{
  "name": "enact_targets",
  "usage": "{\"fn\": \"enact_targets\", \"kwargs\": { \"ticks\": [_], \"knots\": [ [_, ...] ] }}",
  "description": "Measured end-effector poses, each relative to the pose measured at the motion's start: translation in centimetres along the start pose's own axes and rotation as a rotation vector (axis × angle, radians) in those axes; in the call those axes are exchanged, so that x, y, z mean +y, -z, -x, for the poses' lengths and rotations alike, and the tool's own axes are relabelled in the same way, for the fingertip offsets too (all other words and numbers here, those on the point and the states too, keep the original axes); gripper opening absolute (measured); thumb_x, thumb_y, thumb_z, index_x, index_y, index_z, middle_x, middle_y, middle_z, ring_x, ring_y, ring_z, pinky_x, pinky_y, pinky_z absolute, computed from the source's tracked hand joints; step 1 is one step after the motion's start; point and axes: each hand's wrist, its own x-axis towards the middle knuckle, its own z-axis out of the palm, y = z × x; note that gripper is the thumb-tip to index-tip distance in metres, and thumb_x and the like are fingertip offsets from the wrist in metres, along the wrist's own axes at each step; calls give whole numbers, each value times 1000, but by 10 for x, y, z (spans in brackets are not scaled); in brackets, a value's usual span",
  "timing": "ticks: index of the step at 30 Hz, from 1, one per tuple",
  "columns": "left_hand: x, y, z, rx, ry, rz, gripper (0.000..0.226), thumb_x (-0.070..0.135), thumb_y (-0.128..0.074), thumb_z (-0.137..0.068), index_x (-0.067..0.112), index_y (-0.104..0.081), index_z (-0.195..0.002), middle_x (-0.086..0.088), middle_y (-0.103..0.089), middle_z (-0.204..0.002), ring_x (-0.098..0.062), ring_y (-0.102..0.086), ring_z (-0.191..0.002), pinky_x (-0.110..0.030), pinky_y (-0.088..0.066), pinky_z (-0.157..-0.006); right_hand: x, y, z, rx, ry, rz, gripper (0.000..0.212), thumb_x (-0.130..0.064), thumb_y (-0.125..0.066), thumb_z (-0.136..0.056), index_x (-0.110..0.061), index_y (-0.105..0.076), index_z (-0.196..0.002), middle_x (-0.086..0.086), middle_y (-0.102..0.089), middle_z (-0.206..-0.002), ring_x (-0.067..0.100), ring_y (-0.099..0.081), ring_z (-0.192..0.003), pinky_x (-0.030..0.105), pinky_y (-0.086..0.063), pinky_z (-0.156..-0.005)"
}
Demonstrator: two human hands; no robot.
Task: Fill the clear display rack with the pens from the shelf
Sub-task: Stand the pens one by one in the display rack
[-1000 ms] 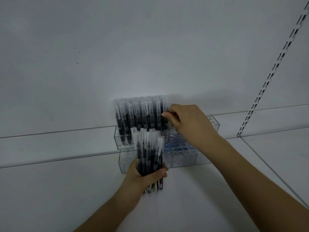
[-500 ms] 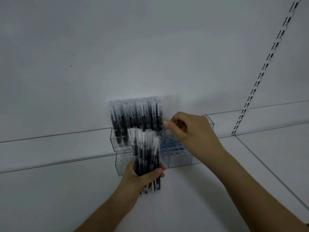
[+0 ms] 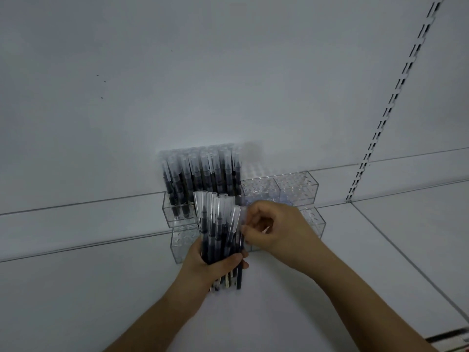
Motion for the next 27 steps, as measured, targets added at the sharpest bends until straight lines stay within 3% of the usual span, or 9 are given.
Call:
{"fn": "enact_targets", "kwargs": {
  "ticks": [4,7,9,13,22,27],
  "knots": [
    [-2,0,0,13,-2,-21,34,8,-74,-66,-3,-64,-97,-14,-73,-79,-26,-72,-72,-28,-55,-62,-16,21,-5,248,1,-116,6,-16,-66,-84,-17,-61,-81,3,-71,-74,16,-71,-67,39,-61,-69],
    [-4,2,0,10,-7,-48,15,-3,-70,-77,-2,-66,-91,-10,-72,-77,-23,-70,-70,-28,-55,-65,-27,44,-18,462,69,-151,5,-17,-63,-88,-17,-59,-87,2,-72,-76,17,-72,-72,45,-59,-75],
    [-5,3,-1,13,-13,-69,12,-7,-67,-80,-4,-66,-92,-10,-72,-77,-24,-69,-71,-28,-54,-66,-31,53,-31,509,116,-145,5,-14,-63,-91,-15,-59,-90,-1,-73,-78,16,-73,-74,44,-59,-79],
    [-6,3,-1,30,-17,-77,16,-6,-68,-81,-7,-64,-96,-14,-72,-79,-24,-69,-71,-28,-54,-63,-28,51,-53,455,138,-74,4,-16,-61,-95,-14,-58,-96,-2,-73,-83,10,-73,-76,43,-59,-81],
    [-5,4,0,19,-22,-73,20,-4,-70,-79,-7,-63,-97,-12,-72,-80,-25,-69,-73,-29,-54,-66,-26,47,-77,351,268,263,6,-21,-54,-99,-15,-54,-100,1,-70,-84,16,-70,-76,40,-57,-74],
    [-5,6,0,14,-25,-78,23,-3,-70,-79,-8,-62,-101,-13,-72,-82,-26,-69,-74,-30,-55,-68,-23,39,-86,228,225,435,7,-18,-57,-98,-11,-60,-98,4,-71,-85,17,-68,-75,36,-57,-76]
  ]
}}
